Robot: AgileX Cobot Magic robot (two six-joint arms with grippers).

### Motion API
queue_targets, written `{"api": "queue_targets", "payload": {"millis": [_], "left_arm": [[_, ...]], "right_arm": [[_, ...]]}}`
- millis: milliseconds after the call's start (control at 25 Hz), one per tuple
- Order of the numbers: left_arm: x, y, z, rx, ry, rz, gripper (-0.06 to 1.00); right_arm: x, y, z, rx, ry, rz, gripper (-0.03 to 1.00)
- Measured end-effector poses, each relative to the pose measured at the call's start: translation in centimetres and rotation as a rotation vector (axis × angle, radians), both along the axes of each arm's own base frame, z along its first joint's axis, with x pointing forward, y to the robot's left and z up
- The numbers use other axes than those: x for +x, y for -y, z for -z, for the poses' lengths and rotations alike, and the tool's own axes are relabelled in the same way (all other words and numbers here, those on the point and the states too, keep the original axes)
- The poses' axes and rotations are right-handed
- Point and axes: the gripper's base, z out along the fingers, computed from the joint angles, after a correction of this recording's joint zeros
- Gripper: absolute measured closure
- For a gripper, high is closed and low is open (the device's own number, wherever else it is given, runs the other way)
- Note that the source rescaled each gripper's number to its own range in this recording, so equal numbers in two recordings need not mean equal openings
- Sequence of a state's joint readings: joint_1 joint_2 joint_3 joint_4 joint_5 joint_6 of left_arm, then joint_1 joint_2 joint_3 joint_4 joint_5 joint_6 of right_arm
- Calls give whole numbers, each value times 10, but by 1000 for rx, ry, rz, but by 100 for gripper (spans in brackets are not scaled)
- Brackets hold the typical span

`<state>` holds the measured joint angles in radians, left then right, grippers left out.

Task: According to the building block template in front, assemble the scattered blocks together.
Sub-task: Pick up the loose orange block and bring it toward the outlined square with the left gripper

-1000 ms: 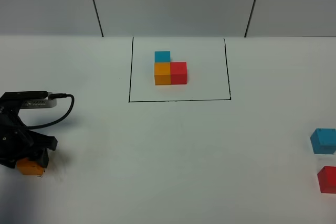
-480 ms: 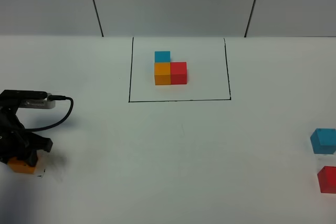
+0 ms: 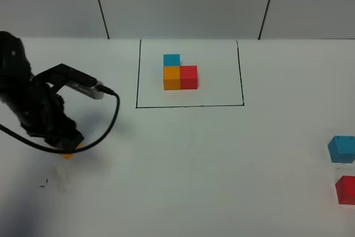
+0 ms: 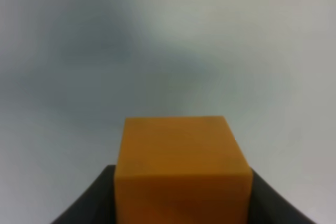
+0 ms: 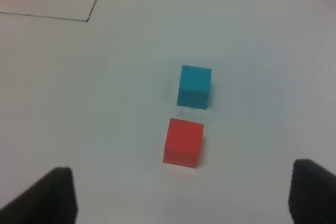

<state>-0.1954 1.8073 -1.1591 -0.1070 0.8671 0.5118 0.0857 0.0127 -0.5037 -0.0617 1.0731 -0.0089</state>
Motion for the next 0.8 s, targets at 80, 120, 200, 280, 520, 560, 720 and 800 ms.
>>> {"api": "queue_targets", "payload": {"millis": [80, 120, 200, 280, 520, 560, 720, 800], "left_arm": [[0, 24, -6, -9, 37, 125, 94], [0, 34, -9, -12, 53, 175, 94], [-4, 59, -15, -19, 90, 300, 94], [-10, 82, -21, -21, 117, 437, 94], [-29, 145, -32, 10, 154, 730, 94], [-30, 152, -30, 12, 147, 751, 94], [-30, 174, -23, 25, 112, 830, 94], [-28, 183, -18, 31, 97, 850, 94]], "right_arm": [[0, 0, 0, 0, 0, 0, 30], [0, 0, 0, 0, 0, 0, 30], [0, 0, 0, 0, 0, 0, 30], [0, 0, 0, 0, 0, 0, 30], [0, 0, 0, 0, 0, 0, 30], [0, 0, 0, 0, 0, 0, 30], [0, 0, 0, 0, 0, 0, 30], [0, 0, 0, 0, 0, 0, 30]]}}
